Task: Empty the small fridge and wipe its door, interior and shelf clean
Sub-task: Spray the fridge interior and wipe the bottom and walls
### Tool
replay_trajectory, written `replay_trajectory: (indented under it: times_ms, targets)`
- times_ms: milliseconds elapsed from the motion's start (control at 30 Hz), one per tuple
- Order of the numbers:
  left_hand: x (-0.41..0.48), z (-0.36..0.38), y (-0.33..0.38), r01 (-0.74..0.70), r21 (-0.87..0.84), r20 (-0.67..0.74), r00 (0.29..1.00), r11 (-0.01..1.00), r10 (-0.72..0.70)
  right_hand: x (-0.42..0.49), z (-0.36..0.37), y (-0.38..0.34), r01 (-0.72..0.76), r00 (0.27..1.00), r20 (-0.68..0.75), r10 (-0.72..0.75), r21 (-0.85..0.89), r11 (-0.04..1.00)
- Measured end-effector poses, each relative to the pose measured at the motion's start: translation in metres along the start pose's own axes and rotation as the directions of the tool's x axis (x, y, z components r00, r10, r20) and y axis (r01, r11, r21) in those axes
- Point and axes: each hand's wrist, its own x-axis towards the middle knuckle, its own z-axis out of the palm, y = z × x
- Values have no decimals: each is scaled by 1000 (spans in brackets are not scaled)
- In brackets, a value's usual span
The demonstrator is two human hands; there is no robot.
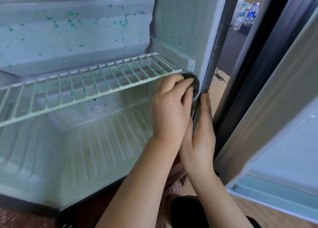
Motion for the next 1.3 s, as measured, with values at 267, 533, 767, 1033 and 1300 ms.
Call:
replay_trajectory:
  times_ms: [267,533,767,1033,1300]
  targets:
    - [-2,-21,-33,348,65,290,890,935,-351,-5,-2,1,9,1000,-21,-8,6,1000]
    - [8,-5,-105,791,-406,96,534,457,-840,4,20,15,159,980,-81,-180,-214,964]
    - [5,46,-132,768,-297,323,640,567,-697,11,17,29,239,967,-41,-252,-212,948]
    - [-24,58,-156,745,-57,348,639,665,-686,10,16,31,230,972,-5,-234,-175,957]
    - [7,55,-147,847,-424,128,407,321,-904,11,15,29,222,974,-6,-226,-155,963]
